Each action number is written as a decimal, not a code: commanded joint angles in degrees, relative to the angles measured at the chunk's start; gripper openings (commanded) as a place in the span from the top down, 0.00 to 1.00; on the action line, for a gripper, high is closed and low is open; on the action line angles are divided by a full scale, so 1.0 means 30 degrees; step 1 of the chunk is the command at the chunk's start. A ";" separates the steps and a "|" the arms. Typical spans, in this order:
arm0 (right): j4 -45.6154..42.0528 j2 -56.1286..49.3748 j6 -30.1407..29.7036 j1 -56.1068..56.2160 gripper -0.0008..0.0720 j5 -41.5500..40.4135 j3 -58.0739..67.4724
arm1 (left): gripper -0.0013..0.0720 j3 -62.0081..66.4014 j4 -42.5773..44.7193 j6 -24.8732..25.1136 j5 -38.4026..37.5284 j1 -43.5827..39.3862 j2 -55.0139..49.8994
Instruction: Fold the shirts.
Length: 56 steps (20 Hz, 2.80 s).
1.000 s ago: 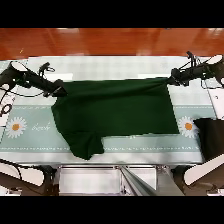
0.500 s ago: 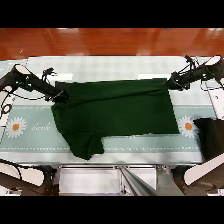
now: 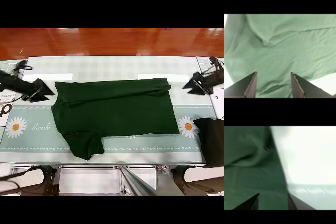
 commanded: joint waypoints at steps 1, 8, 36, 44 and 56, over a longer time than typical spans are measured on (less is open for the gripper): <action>0.0736 0.4044 -0.1027 -0.0758 0.42 -0.3359 -0.6419 | 0.29 -0.5501 0.0073 -0.0095 0.2739 0.2288 0.5552; 0.5595 0.9202 -0.5501 -0.0736 0.42 -0.6047 -1.5970 | 0.29 -1.6604 -0.1683 -0.0452 0.2477 0.5668 1.0732; -0.1566 0.9945 -0.0940 -0.5238 0.42 -0.4830 -1.5788 | 0.96 -1.4906 -0.4881 0.0801 0.5989 -0.3089 0.5916; 0.0131 0.7876 -0.2310 -0.5144 0.42 -0.3789 -1.6007 | 0.96 -1.4630 -0.4881 0.0765 0.5982 -0.3089 0.5909; 0.3920 0.4940 -0.4838 -0.3854 0.51 -0.3876 -1.5497 | 0.96 -1.4630 -0.4896 0.0721 0.6411 -0.3096 0.5909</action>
